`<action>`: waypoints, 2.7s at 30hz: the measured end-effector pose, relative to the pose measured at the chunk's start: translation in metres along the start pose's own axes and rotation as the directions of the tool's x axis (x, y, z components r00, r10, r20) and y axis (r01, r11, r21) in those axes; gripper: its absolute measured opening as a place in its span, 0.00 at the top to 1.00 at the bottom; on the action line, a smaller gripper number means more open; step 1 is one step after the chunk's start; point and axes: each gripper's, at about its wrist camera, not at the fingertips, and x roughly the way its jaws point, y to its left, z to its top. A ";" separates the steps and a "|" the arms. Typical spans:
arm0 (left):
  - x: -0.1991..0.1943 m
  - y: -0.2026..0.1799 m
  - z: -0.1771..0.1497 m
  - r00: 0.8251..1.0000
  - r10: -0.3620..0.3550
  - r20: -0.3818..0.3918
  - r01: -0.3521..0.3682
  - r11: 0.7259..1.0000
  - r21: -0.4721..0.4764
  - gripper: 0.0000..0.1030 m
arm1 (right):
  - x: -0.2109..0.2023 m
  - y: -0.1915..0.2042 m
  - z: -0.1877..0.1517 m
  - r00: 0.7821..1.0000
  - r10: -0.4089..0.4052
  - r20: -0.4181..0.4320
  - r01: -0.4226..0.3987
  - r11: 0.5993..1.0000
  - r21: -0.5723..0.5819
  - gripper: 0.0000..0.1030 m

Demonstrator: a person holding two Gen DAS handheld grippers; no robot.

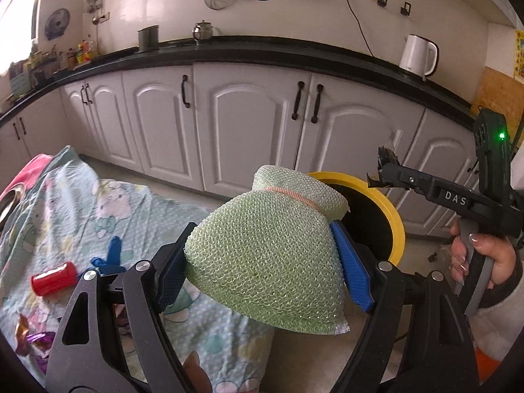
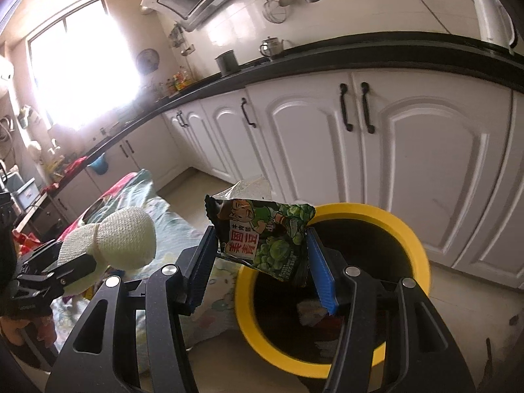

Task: Collect trash
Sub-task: 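Carry the green knit item and green snack packet with both tools over the yellow bin, then open both tools to drop the knit item and snack packet into the bin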

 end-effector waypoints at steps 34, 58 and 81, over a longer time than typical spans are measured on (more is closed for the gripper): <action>0.078 -0.077 -0.015 0.987 -0.076 -0.142 0.097 0.985 0.145 0.31 | 0.011 -0.072 -0.022 0.990 -0.107 -0.087 0.119 0.983 0.142 0.45; 0.131 -0.103 -0.031 0.966 -0.094 -0.242 0.141 0.972 0.186 0.30 | 0.032 -0.087 -0.030 0.983 -0.115 -0.142 0.139 0.975 0.175 0.37; 0.134 -0.094 -0.030 0.972 -0.073 -0.224 0.106 0.985 0.138 0.11 | 0.023 -0.100 -0.029 0.982 -0.155 -0.105 0.174 0.961 0.213 0.17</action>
